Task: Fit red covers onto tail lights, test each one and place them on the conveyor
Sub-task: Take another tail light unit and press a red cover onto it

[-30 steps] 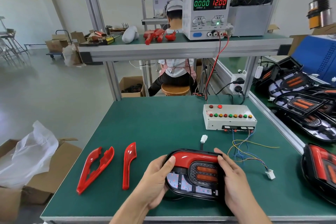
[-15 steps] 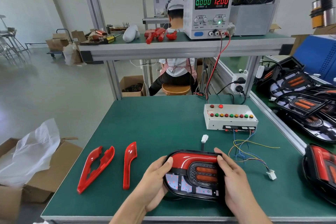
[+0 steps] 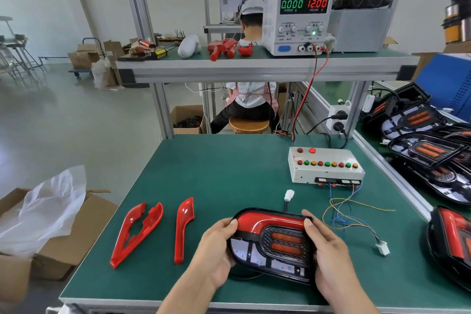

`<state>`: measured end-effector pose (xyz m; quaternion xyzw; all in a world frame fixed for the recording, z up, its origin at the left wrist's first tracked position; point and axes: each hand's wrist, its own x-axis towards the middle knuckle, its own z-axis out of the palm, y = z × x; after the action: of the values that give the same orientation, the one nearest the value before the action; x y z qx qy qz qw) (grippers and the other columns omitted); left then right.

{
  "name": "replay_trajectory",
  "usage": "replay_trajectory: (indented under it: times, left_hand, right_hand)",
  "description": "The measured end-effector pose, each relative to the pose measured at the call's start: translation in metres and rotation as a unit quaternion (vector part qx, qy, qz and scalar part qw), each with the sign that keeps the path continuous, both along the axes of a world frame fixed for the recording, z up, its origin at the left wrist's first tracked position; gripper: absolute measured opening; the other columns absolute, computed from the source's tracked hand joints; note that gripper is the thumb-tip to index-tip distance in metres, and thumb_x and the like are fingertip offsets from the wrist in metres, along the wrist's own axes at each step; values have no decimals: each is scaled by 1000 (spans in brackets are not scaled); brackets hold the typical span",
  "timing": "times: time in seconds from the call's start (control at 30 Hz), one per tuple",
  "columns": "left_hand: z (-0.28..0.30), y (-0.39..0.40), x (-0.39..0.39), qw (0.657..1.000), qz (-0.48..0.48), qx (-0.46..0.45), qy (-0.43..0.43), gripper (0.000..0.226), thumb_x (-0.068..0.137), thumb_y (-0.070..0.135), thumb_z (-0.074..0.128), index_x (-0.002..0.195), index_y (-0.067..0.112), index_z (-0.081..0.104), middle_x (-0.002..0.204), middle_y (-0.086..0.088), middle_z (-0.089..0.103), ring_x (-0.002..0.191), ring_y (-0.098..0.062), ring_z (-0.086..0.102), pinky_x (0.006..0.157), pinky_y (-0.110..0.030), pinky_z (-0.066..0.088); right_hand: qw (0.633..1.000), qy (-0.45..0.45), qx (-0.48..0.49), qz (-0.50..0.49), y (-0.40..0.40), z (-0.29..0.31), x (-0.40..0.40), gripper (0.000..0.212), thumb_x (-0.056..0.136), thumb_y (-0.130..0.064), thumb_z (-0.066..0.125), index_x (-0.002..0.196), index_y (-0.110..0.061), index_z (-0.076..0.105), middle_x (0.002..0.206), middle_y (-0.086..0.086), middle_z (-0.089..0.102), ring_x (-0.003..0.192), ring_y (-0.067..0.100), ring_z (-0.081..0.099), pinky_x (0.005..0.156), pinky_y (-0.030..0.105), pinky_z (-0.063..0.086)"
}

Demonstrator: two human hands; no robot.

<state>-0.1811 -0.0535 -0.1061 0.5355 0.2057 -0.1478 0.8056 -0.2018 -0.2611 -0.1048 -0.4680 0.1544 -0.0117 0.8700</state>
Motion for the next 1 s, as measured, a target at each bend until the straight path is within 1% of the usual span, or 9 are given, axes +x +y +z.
replay_trajectory:
  times: [0.13, 0.2, 0.33, 0.43, 0.5, 0.67, 0.83, 0.9, 1.0]
  left_hand:
    - [3, 10, 0, 999, -33, -7, -13, 22, 103, 9, 54, 109, 4, 74, 110, -19, 76, 87, -27, 74, 70, -38, 59]
    - [6, 15, 1, 998, -51, -4, -22, 25, 104, 7, 50, 114, 2, 72, 113, -19, 75, 89, -27, 74, 71, -37, 60]
    - [12, 19, 1, 996, -69, 11, -53, 25, 105, 8, 50, 118, -1, 70, 115, -20, 75, 96, -27, 74, 82, -40, 61]
    - [12, 17, 0, 995, -52, 44, -67, 25, 97, 12, 65, 119, 0, 68, 114, -19, 75, 105, -34, 72, 98, -52, 56]
    - [12, 15, 0, 996, -38, 57, -60, 26, 95, 11, 69, 118, 0, 67, 113, -19, 75, 110, -39, 70, 103, -57, 52]
    - [12, 15, 4, 996, -34, 61, -49, 23, 94, 7, 68, 117, 1, 68, 111, -21, 75, 98, -35, 71, 101, -61, 52]
    - [10, 15, 8, 996, -42, 61, -44, 18, 98, 7, 63, 112, 1, 72, 108, -21, 76, 93, -32, 73, 99, -56, 54]
    - [9, 16, 10, 996, -48, 63, -42, 19, 100, 7, 59, 104, 3, 77, 107, -20, 76, 91, -31, 74, 97, -53, 55]
    - [9, 16, 14, 996, -44, 75, -34, 32, 104, 5, 50, 95, 4, 80, 104, -20, 77, 88, -29, 75, 95, -48, 55]
  right_hand:
    - [1000, 6, -11, 27, -7, -2, -1, 22, 99, -7, 58, 116, -9, 71, 102, 24, 76, 82, 36, 76, 58, 40, 62]
    - [999, 10, -22, 33, -9, -3, -1, 22, 98, -8, 59, 116, -8, 72, 104, 24, 75, 85, 36, 76, 59, 38, 62]
    - [998, 1, -57, 36, -9, -8, 1, 20, 98, -9, 59, 114, -8, 72, 106, 21, 76, 89, 34, 76, 64, 34, 62]
    - [996, -17, -82, 15, -4, -14, 1, 17, 96, -5, 61, 107, -7, 75, 105, 22, 75, 88, 32, 75, 69, 36, 63]
    - [996, -23, -88, 7, -2, -17, 0, 17, 95, -3, 63, 104, -7, 76, 103, 23, 75, 87, 32, 74, 71, 38, 64]
    - [998, -13, -55, 13, -4, -16, -1, 18, 94, -1, 62, 108, -2, 74, 103, 24, 75, 84, 31, 75, 68, 34, 63]
    - [998, 14, -26, 62, -14, -8, 1, 19, 91, 0, 63, 106, 2, 74, 101, 25, 75, 79, 29, 76, 61, 30, 62]
    - [995, 13, -51, 88, -20, -8, 1, 23, 84, -5, 68, 105, 1, 75, 100, 24, 76, 83, 30, 76, 65, 30, 62]
    - [980, 8, -163, 116, -28, -10, -4, 20, 86, -5, 72, 106, -2, 76, 98, 19, 77, 88, 30, 76, 71, 32, 63]
